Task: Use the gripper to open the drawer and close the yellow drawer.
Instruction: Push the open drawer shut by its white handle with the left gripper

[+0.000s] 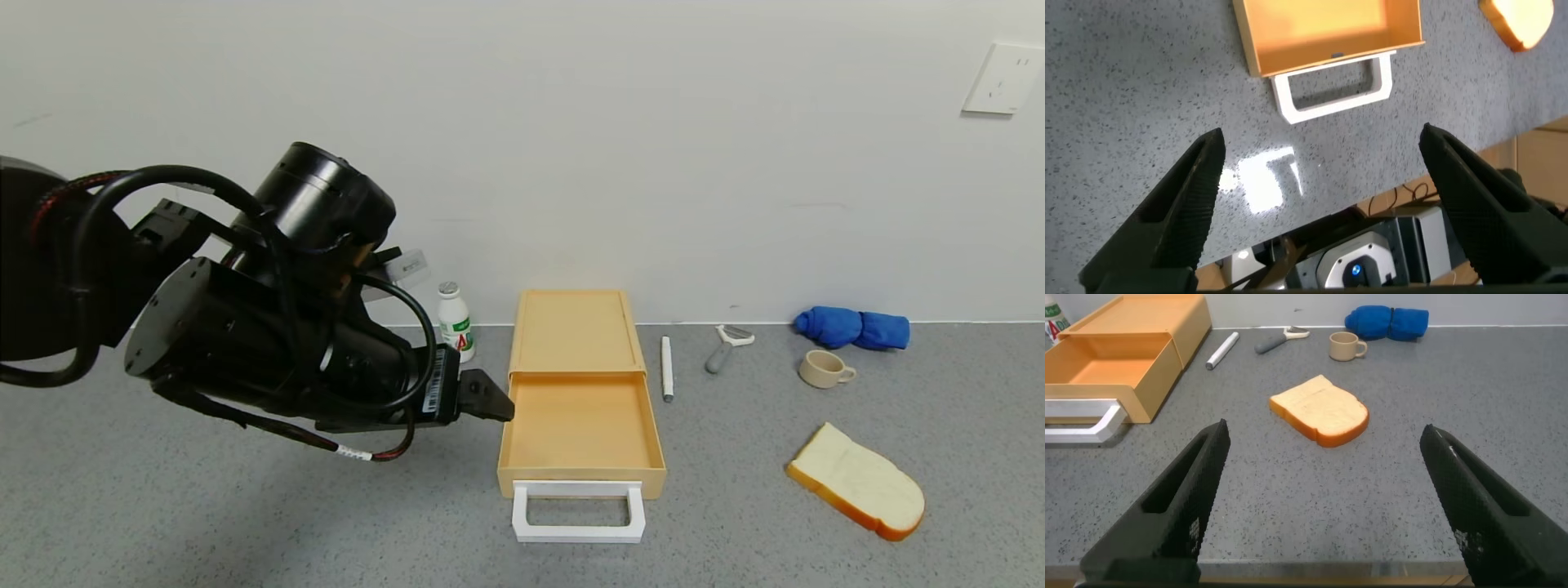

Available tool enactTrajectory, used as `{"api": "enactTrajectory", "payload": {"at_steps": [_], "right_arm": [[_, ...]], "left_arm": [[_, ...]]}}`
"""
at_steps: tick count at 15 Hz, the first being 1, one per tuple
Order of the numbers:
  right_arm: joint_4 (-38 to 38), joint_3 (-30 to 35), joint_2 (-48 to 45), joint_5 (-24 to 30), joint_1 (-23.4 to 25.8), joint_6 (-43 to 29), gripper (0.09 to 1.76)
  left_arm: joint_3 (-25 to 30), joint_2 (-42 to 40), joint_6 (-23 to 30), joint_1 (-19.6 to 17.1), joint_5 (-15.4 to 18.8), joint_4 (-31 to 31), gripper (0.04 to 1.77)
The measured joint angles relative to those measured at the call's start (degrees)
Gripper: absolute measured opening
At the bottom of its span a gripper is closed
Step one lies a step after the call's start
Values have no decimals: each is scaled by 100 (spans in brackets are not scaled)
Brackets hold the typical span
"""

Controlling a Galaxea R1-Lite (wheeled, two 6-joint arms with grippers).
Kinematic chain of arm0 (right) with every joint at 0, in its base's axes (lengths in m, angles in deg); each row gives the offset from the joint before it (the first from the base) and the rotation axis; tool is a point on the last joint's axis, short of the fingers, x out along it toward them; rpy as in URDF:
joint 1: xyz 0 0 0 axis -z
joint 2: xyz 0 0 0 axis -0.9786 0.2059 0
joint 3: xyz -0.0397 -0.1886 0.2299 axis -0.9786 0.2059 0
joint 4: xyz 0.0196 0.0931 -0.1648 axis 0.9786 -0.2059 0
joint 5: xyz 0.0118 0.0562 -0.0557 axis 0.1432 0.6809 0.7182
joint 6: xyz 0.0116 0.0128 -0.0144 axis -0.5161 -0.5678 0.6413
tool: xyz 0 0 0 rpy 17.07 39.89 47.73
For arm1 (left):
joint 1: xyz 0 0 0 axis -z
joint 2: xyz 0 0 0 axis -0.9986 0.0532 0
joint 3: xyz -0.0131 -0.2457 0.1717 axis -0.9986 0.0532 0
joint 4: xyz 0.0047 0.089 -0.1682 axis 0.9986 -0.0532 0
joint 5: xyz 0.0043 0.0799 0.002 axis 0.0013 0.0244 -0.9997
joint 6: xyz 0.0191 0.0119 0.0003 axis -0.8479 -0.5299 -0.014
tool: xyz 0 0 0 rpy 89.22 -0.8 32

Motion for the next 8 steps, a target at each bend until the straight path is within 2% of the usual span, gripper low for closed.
{"api": "enactTrajectory", "payload": {"at_steps": [3, 8], "right_arm": [[0, 0, 0, 0, 0, 5, 171], [0, 0, 0, 0, 0, 2, 171]], "left_arm": [[-327, 352, 472, 560, -650, -13, 172], [-547, 1093, 1089, 1167, -1139, -24, 172]]}}
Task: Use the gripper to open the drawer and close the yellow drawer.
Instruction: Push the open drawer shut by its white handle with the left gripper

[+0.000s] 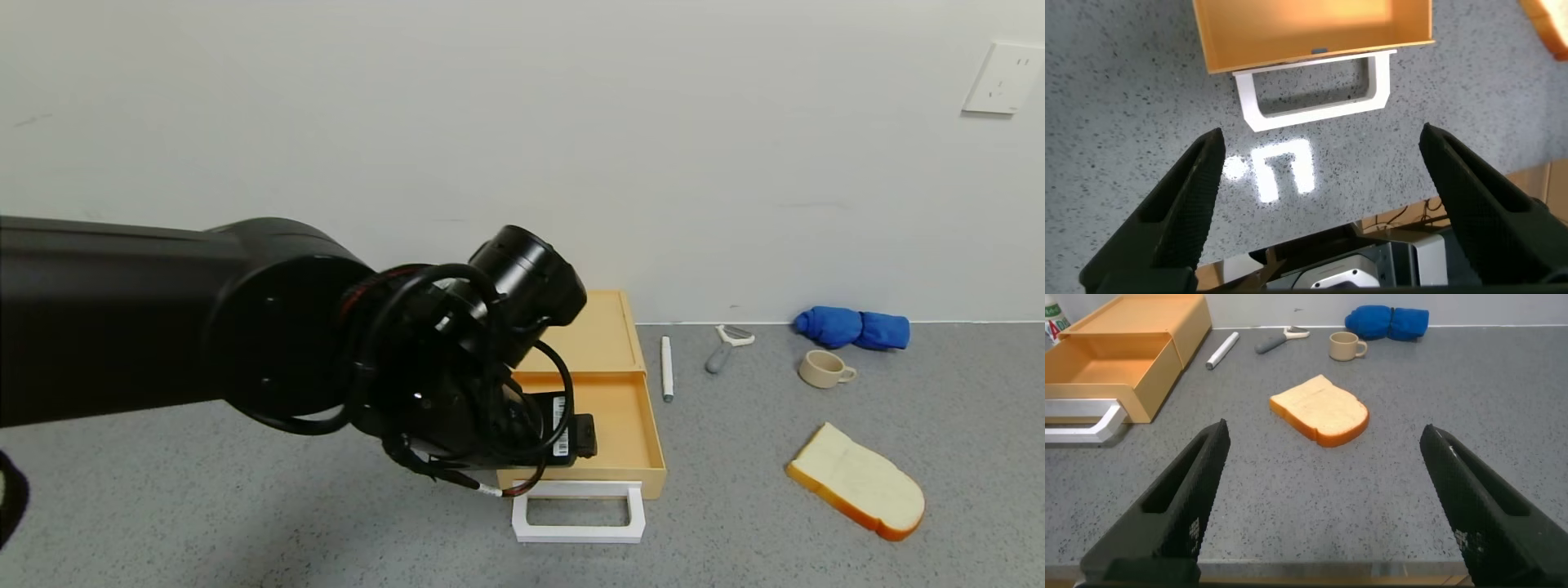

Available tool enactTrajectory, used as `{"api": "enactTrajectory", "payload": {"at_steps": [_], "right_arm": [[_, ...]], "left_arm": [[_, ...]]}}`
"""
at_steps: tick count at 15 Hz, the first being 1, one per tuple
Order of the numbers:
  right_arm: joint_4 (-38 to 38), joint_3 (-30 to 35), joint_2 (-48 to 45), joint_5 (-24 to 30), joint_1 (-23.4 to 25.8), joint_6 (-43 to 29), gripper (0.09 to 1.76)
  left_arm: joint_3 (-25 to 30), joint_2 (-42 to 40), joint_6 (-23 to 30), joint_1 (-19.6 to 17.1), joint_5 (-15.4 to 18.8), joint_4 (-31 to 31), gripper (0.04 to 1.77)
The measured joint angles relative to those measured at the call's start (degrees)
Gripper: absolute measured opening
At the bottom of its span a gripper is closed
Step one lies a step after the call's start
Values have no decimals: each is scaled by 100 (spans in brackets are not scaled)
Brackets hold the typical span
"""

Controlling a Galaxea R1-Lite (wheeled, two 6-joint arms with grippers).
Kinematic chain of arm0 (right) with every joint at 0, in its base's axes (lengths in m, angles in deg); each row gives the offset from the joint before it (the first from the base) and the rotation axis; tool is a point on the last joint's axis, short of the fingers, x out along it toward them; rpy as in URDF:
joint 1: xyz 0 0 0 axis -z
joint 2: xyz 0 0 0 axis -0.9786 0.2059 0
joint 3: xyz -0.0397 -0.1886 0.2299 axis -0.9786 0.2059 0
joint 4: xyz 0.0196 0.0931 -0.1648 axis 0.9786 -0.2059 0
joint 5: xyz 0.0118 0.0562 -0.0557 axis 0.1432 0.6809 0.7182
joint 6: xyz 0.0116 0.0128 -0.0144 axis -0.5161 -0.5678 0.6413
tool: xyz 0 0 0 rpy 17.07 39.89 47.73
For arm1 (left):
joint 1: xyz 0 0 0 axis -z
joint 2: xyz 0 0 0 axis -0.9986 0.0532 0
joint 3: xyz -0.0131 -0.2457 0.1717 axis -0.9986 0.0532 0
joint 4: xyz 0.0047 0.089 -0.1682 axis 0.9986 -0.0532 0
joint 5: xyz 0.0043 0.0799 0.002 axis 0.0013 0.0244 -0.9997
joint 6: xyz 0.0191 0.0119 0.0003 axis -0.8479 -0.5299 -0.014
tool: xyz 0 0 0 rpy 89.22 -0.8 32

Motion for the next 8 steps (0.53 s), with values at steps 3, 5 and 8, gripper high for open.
{"api": "enactTrajectory", "payload": {"at_steps": [3, 5, 8], "right_arm": [[0, 0, 0, 0, 0, 2, 171], [0, 0, 0, 0, 0, 0, 171], [-2, 0, 0, 0, 0, 2, 171]], "left_arm": [[-63, 444, 317, 201, -115, -9, 172], [-119, 703, 384, 267, -129, -15, 172], [-234, 1062, 607, 302, -158, -20, 172]]}}
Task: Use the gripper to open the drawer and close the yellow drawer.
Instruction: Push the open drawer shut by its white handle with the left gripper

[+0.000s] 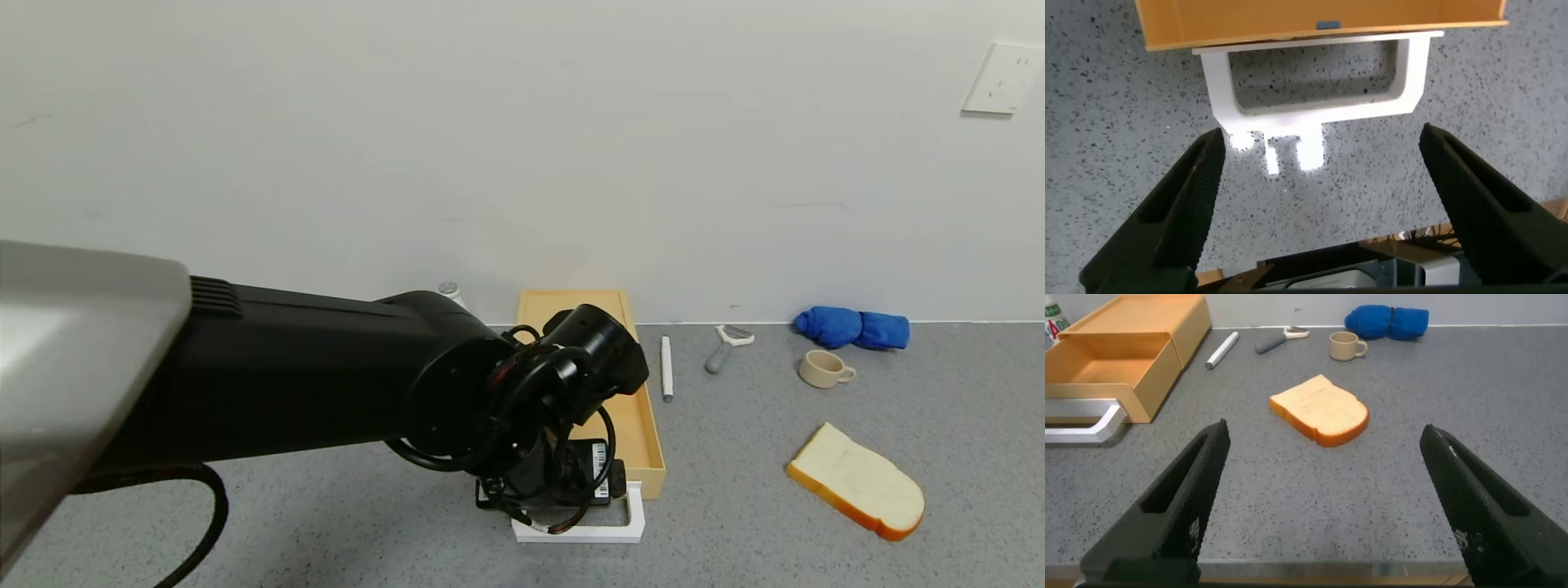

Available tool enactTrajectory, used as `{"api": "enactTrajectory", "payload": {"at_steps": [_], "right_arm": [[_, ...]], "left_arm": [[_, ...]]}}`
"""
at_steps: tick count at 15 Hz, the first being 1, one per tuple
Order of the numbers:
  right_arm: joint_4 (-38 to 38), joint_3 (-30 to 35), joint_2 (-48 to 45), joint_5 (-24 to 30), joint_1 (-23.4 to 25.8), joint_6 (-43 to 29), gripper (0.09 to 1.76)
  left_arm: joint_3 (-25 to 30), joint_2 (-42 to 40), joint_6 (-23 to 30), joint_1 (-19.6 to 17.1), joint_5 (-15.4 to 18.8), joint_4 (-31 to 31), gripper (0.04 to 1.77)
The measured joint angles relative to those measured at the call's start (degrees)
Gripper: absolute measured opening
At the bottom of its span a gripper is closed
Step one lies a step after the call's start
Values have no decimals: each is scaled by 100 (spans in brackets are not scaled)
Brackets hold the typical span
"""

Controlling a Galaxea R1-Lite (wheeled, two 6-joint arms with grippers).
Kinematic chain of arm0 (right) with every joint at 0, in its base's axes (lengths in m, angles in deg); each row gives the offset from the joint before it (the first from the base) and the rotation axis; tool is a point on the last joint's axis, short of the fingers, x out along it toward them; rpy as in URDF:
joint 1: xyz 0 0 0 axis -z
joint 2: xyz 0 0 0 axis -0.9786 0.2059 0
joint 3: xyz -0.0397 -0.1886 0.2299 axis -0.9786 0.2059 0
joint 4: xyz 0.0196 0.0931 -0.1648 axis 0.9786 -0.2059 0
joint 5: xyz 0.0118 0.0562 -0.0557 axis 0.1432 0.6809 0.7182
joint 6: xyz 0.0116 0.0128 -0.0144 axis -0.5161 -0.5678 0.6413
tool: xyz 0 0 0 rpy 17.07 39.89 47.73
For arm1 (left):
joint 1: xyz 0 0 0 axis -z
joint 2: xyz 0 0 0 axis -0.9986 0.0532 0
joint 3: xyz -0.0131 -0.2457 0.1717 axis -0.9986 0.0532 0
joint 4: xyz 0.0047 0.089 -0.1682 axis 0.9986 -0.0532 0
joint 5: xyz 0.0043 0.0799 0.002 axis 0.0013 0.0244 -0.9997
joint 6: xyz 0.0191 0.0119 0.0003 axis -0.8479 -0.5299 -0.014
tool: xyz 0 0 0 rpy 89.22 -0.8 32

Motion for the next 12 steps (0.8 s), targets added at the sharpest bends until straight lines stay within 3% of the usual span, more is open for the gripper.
{"api": "enactTrajectory", "payload": {"at_steps": [7, 12], "right_arm": [[2, 0, 0, 2, 0, -2, 171], [2, 0, 0, 0, 0, -2, 171]], "left_arm": [[-400, 683, 166, 124, -513, -15, 172], [-594, 928, 234, 174, -657, -30, 172]]}}
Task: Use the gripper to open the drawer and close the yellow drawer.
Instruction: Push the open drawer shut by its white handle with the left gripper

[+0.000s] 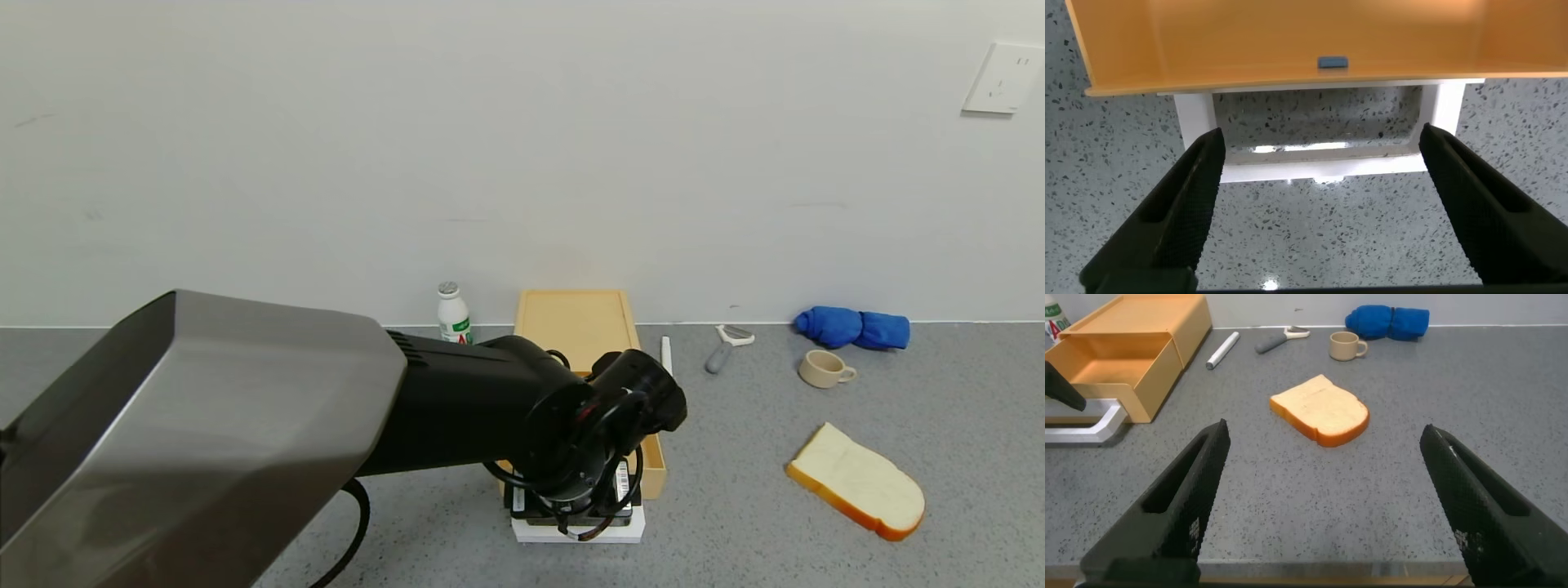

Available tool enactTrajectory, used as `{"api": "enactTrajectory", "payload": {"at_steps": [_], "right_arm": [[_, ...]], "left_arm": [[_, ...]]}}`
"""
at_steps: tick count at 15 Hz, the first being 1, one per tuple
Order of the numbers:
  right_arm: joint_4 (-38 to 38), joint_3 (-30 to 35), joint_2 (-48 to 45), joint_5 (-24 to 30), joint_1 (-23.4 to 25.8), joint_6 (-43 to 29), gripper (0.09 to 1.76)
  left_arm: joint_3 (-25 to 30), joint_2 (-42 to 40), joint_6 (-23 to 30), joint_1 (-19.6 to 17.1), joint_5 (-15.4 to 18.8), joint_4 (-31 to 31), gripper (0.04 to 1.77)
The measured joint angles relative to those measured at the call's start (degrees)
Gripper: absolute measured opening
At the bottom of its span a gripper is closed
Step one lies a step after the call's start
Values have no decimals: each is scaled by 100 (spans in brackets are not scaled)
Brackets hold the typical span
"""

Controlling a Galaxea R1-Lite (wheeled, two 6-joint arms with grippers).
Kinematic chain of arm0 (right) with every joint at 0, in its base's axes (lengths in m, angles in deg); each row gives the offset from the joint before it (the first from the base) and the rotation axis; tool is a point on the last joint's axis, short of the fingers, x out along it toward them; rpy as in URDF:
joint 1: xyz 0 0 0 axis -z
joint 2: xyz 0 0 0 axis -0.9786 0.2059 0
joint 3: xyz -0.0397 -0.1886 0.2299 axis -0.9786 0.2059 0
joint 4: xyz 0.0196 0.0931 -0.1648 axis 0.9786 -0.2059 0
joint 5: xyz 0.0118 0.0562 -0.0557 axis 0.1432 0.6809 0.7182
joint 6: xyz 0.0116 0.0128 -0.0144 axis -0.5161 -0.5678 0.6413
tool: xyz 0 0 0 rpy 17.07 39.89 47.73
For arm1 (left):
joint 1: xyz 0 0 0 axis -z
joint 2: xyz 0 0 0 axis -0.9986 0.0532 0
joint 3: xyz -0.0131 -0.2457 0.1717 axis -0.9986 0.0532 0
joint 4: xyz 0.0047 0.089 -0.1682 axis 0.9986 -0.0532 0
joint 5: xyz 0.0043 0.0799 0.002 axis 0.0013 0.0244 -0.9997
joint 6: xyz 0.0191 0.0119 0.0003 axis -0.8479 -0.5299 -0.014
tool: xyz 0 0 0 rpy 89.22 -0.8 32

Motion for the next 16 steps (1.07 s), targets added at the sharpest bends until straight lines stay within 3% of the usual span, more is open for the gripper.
{"api": "enactTrajectory", "payload": {"at_steps": [5, 9, 16], "right_arm": [[0, 0, 0, 0, 0, 0, 171], [0, 0, 0, 0, 0, 2, 171], [0, 0, 0, 0, 0, 0, 171]], "left_arm": [[-90, 95, 85, -2, -20, 5, 172], [-116, 183, 111, -5, -306, 27, 172], [-193, 238, 66, -11, -333, 49, 172]]}}
